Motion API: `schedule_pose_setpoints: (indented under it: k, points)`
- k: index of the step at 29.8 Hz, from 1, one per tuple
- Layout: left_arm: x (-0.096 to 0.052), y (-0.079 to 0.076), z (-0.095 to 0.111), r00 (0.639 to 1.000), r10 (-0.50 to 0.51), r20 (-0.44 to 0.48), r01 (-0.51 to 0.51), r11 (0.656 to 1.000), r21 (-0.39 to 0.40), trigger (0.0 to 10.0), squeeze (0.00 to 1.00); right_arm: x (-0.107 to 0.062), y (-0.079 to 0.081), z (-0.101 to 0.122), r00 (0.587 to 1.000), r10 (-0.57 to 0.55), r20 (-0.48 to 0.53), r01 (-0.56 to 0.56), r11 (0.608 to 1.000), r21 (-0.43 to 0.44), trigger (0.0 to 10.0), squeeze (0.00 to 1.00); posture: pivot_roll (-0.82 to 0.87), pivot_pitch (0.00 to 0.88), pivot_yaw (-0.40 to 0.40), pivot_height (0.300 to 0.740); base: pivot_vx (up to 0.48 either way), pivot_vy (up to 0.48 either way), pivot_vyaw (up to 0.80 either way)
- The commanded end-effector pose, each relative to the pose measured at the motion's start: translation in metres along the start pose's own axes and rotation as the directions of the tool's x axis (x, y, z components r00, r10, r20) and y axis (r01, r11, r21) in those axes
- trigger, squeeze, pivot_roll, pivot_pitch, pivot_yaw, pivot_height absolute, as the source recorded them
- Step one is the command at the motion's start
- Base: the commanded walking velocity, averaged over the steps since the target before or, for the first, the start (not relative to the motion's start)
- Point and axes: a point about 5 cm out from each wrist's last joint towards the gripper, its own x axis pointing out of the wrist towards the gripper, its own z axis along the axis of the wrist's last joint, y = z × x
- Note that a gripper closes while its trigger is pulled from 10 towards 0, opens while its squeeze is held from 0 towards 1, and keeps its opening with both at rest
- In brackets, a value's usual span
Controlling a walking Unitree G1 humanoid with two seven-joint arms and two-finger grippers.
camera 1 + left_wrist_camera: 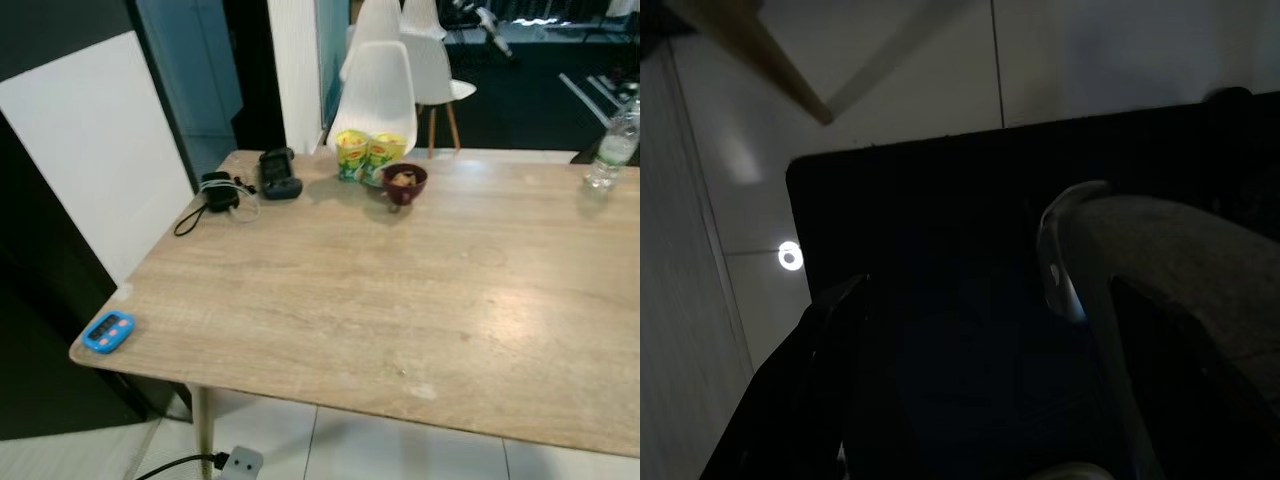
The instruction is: Restocking fridge
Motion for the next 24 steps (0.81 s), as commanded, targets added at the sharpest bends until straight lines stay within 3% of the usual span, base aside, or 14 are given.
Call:
schedule_pose_setpoints:
  k: [1,24]
  points:
    - [-0.0003,0.0009,-0.0007,1.000,0.002,0.000,-0.002,1.000,0.000,10.0,0.00,0.0003,0.0039,-0.0005,1.000,0.009,-0.004,-0.009,1.000,0.006,10.0,0.00,0.02,0.000,0.004,0.740,0.000,0.000,0.00]
    - [-0.0024,0.0044,-0.0096,1.000,0.012,-0.021,-0.012,1.000,0.002,10.0,0.00,0.0004,0.0055,-0.0014,1.000,0.010,-0.003,-0.010,1.000,0.010,10.0,0.00,0.02,0.000,0.000,0.740,0.000,0.000,0.00]
